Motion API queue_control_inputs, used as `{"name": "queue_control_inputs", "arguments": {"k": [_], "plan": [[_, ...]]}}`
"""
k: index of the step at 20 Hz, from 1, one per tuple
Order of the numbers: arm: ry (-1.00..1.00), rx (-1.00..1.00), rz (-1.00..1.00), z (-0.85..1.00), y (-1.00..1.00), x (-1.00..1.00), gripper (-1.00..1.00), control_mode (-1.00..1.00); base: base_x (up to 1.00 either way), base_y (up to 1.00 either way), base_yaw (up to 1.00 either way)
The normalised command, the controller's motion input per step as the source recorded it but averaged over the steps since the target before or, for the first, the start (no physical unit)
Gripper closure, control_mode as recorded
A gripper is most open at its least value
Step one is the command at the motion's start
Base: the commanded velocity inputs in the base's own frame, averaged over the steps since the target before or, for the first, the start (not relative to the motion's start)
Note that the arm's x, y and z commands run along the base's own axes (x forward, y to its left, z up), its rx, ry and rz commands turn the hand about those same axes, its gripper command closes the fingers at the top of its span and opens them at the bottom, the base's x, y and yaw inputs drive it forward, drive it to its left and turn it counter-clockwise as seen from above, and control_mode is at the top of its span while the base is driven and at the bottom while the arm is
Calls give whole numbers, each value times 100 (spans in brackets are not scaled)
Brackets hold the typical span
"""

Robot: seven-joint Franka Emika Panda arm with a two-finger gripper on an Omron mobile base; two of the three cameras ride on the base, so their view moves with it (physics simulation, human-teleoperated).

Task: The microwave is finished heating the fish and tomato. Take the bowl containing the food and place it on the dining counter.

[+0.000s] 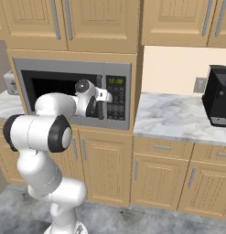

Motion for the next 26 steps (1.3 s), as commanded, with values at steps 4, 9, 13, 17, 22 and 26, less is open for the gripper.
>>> {"name": "queue_control_inputs", "arguments": {"k": [4, 9, 13, 17, 22, 26], "plan": [[0, 0, 0, -24, -1, 84, -100, -100, 0, 0, 0], [-1, 0, 0, -22, -1, 78, -100, -100, 0, 0, 0], [0, 0, 0, -4, -1, 44, 100, -100, 0, 0, 0], [0, 0, 0, 0, 0, 0, 100, -100, 0, 0, 0], [0, 0, 0, 0, 0, -13, 100, -100, 0, 0, 0], [-1, 0, 0, 9, 0, -75, 100, -100, 0, 0, 0]]}}
